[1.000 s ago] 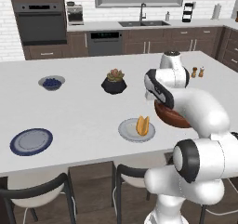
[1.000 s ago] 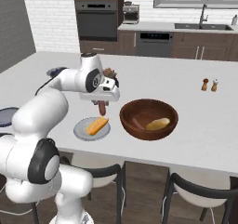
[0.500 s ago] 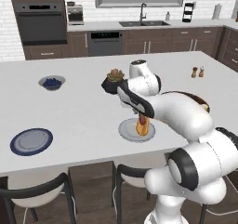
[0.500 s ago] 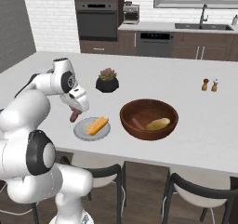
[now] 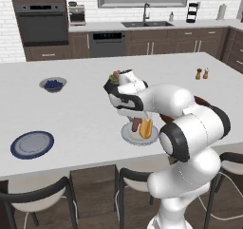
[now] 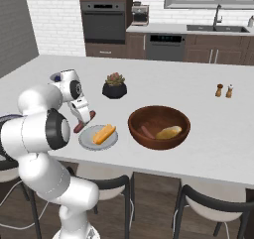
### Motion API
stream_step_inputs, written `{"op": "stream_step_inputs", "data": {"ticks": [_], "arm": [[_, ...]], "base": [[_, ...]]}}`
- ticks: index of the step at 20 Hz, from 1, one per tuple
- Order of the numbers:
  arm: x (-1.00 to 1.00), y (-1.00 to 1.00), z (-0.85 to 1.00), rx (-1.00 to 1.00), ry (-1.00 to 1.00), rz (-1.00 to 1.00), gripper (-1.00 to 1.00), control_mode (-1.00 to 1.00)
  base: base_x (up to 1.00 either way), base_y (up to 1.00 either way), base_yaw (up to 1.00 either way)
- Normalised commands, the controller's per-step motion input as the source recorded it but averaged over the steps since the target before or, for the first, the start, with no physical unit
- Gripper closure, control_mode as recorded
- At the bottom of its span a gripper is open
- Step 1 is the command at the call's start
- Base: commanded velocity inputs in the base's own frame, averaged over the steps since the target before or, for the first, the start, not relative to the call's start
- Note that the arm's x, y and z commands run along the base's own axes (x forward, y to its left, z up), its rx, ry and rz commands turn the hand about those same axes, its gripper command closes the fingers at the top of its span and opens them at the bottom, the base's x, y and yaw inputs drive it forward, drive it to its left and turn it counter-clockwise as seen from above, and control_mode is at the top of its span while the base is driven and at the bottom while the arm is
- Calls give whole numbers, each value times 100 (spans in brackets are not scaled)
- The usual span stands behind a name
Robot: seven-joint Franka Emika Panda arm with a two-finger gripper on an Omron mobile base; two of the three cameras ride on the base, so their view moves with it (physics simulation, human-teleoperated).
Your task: Place one bun and one sausage from the bowl on each plate.
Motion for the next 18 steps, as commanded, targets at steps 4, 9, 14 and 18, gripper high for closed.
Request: {"op": "stream_step_inputs", "data": {"ticks": [4,9,14,18], "arm": [[41,-14,-43,-16,0,0,100,-100],[18,2,-33,-13,0,-3,100,-100],[18,0,-17,-6,-1,-2,-100,-100],[14,-13,-11,-1,-6,0,-100,-100]], "base": [[0,0,0],[0,0,0],[0,0,0],[0,0,0]]}}
